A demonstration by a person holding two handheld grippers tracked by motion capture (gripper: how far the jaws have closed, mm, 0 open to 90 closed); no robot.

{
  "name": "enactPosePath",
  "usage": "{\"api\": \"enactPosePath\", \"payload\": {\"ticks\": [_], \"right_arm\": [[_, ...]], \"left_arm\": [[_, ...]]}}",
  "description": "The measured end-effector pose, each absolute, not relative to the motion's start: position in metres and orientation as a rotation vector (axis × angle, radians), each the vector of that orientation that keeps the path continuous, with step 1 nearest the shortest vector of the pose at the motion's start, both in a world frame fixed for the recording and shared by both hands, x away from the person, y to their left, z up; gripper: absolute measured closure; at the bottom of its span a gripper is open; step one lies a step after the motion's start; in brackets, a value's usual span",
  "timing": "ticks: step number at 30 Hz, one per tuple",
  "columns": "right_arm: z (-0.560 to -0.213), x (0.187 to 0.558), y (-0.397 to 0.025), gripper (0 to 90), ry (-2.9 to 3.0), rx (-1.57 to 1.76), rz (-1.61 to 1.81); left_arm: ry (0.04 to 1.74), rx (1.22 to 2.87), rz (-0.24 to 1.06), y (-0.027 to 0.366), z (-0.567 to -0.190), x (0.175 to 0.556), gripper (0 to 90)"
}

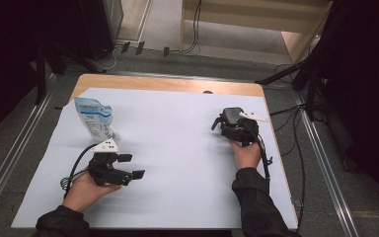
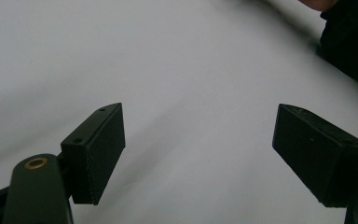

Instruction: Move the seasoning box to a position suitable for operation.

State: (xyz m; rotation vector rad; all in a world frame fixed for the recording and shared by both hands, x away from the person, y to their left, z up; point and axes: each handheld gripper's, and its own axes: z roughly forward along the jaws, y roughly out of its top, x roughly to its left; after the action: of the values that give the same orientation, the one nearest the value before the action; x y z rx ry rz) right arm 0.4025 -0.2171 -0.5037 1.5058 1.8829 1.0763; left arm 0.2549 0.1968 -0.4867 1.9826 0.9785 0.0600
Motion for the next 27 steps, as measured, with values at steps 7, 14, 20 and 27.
{"api": "enactPosePath", "payload": {"ticks": [7,14,20,27], "right_arm": [[-0.499,0.399,-0.217,15.9,1.913,1.497,1.094],[-0.493,0.388,-0.209,15.9,1.955,1.438,1.100],[-0.484,0.374,-0.202,15.9,1.974,1.407,1.148],[-0.483,0.351,-0.190,15.9,2.017,1.362,1.192]], "left_arm": [[0.979,1.983,0.054,0.196,-0.486,0.258,18.5],[0.966,1.971,0.050,0.196,-0.484,0.263,27.4],[0.945,1.993,0.019,0.192,-0.484,0.268,32.9],[0.925,2.024,0.013,0.186,-0.485,0.273,46.2]]}}
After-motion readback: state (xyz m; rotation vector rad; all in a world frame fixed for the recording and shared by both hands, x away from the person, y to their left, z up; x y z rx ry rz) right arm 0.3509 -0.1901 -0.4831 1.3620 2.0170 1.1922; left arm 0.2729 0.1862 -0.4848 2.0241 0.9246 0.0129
